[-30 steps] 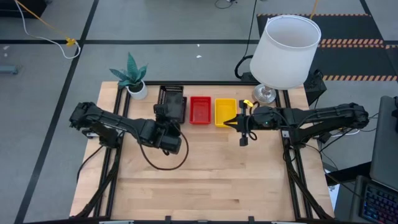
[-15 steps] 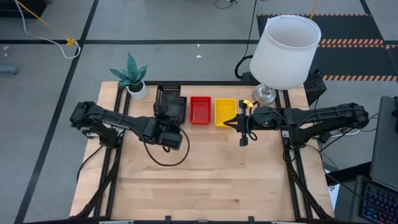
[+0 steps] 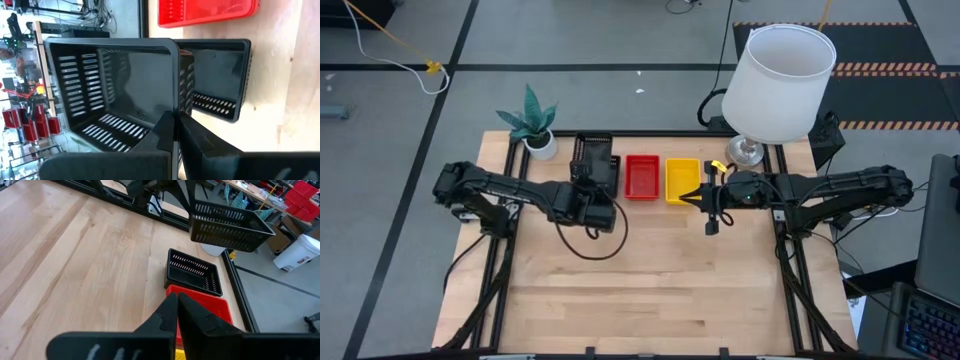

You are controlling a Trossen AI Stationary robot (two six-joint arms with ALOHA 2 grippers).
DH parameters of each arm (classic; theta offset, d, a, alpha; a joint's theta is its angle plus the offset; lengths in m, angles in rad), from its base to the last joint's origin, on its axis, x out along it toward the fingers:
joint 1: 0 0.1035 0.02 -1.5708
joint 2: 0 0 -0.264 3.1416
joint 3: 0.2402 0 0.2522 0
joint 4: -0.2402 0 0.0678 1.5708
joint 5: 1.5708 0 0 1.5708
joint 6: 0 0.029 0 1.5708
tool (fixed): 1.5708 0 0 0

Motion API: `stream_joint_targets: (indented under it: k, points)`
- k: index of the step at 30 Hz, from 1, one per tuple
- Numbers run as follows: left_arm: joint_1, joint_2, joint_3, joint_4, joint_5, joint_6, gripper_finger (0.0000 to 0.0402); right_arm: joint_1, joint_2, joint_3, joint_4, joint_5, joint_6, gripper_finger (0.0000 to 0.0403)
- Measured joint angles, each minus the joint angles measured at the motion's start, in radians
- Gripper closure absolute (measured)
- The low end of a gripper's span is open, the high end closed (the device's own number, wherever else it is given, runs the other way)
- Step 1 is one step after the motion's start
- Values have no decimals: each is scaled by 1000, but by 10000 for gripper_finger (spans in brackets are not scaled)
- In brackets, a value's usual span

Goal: Stack baskets by color
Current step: Stack the bottom black bin on the stacked black bins

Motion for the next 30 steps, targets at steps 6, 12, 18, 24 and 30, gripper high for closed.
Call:
stream_joint_targets:
  k: [6, 12, 18, 24, 30]
  points:
    - [45, 0, -95, 125, 1, 129, 390, 0, 0, 0, 0, -1, -5, 399]
    - [111, 0, -176, 248, 70, 224, 392, 0, 0, 0, 1, -2, -26, 399]
    - [162, 0, -223, 312, 135, 248, 389, 0, 0, 0, 3, -2, -21, 399]
    - [185, 0, -262, 398, 194, 303, 391, 0, 0, 0, 3, -2, -18, 399]
    - [194, 0, -283, 442, 212, 333, 388, 0, 0, 0, 3, -2, -23, 399]
